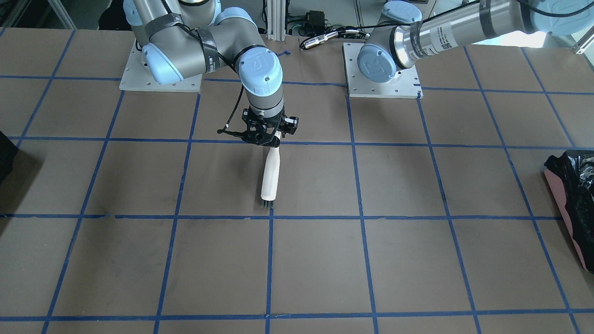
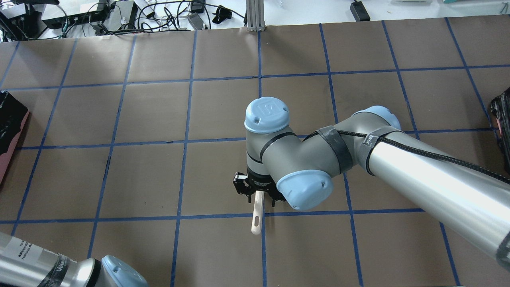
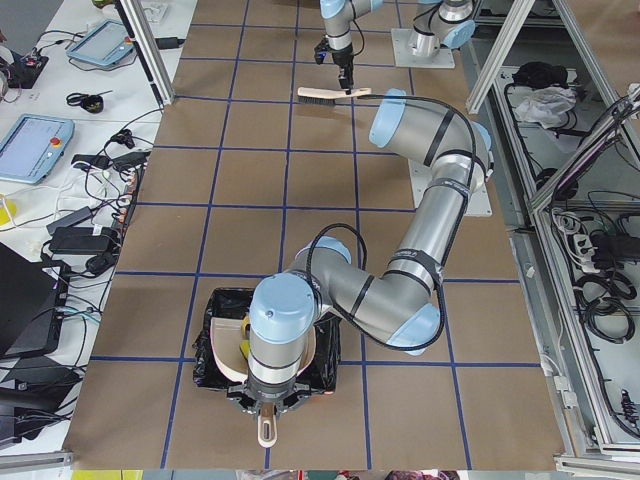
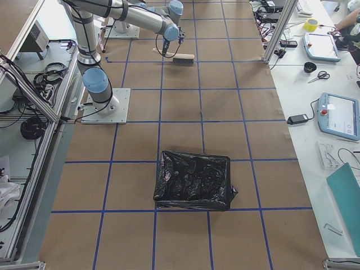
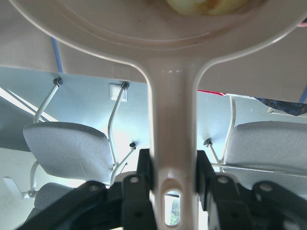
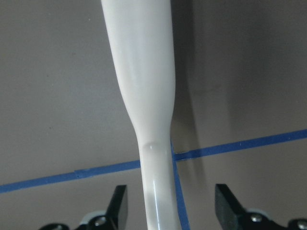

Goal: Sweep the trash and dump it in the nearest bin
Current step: 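Tip the dustpan over the bin with the left gripper while the right lowers the brush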

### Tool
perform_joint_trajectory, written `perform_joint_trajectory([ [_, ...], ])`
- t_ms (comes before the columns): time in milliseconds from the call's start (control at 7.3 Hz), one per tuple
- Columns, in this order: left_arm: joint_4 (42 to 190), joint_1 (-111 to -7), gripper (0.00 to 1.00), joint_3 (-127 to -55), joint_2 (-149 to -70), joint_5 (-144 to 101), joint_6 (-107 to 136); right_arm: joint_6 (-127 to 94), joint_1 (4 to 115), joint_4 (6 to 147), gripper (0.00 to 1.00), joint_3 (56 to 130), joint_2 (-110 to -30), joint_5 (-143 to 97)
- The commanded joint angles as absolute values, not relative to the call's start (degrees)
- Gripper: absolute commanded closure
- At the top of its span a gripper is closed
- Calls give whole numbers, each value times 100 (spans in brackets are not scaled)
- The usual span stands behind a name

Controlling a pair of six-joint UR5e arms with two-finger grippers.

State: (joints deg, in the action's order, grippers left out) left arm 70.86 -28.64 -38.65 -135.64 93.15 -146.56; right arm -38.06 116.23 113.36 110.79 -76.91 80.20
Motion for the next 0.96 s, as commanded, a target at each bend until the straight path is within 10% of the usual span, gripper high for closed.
perform_joint_trajectory([
  [0, 6340, -2970, 100, -4181, -13456, 9727, -14573, -3867, 11400, 11242, 0, 10586, -7760, 8059],
  [411, 3539, -3505, 100, -6068, -12949, 11106, -15071, -3771, 11076, 10841, 0, 9592, -8059, 8357],
  [822, 3533, -3586, 100, -6144, -12779, 11110, -15372, -3762, 10951, 9591, 0, 8948, -8735, 8376],
])
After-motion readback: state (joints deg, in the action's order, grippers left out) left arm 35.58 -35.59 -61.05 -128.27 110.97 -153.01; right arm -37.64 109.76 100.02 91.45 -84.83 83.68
